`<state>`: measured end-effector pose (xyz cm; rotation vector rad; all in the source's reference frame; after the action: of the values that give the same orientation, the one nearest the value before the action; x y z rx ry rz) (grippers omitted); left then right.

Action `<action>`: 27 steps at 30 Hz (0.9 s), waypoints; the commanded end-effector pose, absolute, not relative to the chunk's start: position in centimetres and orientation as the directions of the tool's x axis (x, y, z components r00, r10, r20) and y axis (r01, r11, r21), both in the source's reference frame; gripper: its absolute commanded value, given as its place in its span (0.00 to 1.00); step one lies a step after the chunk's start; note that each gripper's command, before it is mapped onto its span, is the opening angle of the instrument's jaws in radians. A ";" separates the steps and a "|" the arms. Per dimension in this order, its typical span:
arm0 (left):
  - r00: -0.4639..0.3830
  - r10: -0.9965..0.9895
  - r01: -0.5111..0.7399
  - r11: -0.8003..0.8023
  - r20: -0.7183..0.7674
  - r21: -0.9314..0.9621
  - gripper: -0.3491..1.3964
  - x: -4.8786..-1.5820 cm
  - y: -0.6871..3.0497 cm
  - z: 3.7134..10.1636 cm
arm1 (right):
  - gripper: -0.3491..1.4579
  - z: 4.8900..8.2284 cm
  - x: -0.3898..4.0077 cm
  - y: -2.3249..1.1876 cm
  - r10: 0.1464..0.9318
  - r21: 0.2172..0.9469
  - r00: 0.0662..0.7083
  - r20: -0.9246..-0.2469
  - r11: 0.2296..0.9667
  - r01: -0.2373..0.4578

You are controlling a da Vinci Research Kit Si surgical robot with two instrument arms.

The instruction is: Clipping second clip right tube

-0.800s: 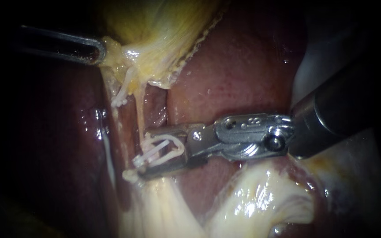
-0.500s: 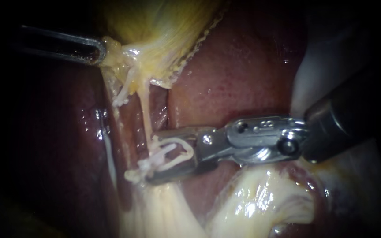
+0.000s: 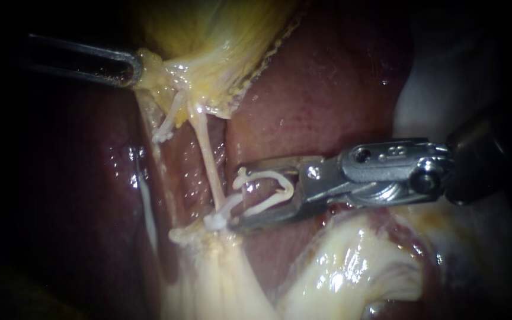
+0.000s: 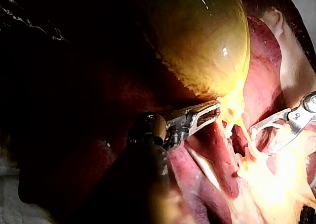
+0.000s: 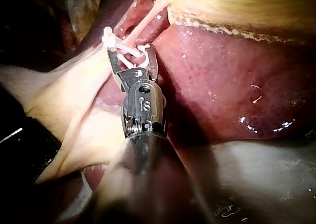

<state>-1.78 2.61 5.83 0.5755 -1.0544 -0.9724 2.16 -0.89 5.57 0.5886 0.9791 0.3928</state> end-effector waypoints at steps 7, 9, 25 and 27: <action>0.161 -0.876 0.381 0.479 0.454 0.791 0.00 -1.78 2.61 5.82 | 0.47 5.77 2.33 -0.79 0.652 0.698 0.445 -0.614 0.711 -0.077; 0.161 -0.876 0.381 0.479 0.454 0.791 0.00 -1.78 2.61 5.83 | 0.47 5.80 2.38 -0.79 0.690 0.740 0.422 -0.588 0.670 -0.065; 0.158 -0.876 0.380 0.480 0.455 0.791 0.00 -1.78 2.61 5.83 | 0.47 5.52 2.50 -0.98 0.850 0.908 0.320 -0.418 0.396 0.133; 0.158 -0.876 0.380 0.480 0.455 0.791 0.00 -1.78 2.61 5.83 | 0.46 5.48 2.49 -1.01 0.849 0.910 0.328 -0.415 0.391 0.140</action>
<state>-1.78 2.61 5.83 0.5745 -1.0570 -0.9717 2.48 -1.02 5.46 1.0929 1.1632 0.6090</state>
